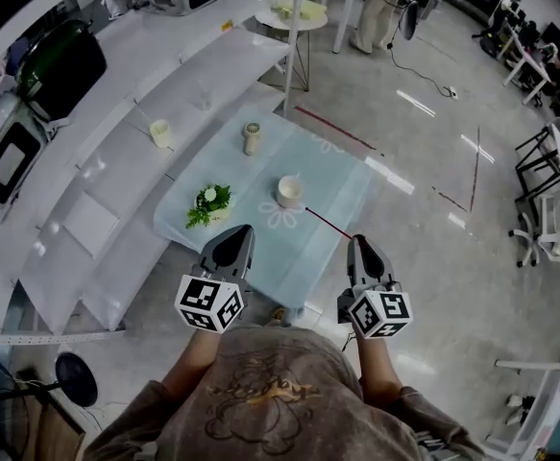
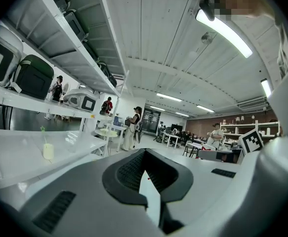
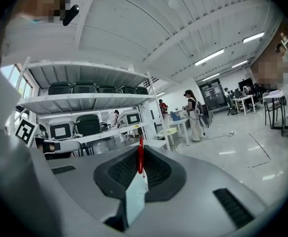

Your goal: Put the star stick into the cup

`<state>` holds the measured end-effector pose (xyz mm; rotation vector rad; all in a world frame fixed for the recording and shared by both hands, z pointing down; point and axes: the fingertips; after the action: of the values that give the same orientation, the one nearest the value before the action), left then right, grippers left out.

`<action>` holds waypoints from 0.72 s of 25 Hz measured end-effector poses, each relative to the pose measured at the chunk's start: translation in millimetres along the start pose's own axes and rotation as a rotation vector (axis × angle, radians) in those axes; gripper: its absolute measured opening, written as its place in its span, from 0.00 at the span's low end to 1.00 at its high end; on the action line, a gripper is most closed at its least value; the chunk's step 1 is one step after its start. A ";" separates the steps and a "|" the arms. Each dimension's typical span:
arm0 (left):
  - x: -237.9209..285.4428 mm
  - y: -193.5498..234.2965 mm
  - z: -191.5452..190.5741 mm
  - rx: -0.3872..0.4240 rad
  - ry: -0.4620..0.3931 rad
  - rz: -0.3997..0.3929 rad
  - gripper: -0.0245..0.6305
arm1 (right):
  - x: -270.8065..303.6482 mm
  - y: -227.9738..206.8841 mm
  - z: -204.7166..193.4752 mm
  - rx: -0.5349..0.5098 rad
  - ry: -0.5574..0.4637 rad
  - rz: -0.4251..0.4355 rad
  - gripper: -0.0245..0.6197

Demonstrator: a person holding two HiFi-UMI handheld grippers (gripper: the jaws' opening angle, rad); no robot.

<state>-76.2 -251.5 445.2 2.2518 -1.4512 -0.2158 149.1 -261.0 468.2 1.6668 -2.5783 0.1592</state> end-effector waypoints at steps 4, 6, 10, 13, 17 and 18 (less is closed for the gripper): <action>19.5 3.9 4.2 -0.003 -0.003 0.013 0.07 | 19.8 -13.5 3.9 -0.001 0.001 0.013 0.07; 27.0 7.5 6.9 -0.004 -0.002 0.014 0.07 | 28.4 -17.3 5.0 0.000 0.002 0.012 0.07; 41.6 18.6 11.3 -0.011 0.016 0.005 0.07 | 44.3 -19.9 8.4 0.007 0.005 0.000 0.07; 57.3 25.9 17.4 -0.009 0.030 -0.019 0.07 | 55.6 -22.9 13.7 0.009 -0.001 -0.022 0.07; 79.0 35.4 24.6 -0.002 0.051 -0.058 0.07 | 69.8 -27.0 16.8 0.017 0.000 -0.059 0.07; 84.5 37.9 26.8 -0.002 0.054 -0.066 0.07 | 73.4 -27.8 18.0 0.017 -0.001 -0.066 0.07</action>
<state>-80.5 -347.7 447.7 2.2886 -1.3495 -0.1754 144.3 -340.9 460.0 1.7549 -2.5260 0.1768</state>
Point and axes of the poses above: the fingertips, and each gripper's own axes: x forward along the fingers, y to its left, z out of its top, and after that the axes turned 13 degrees about -x, right-handed
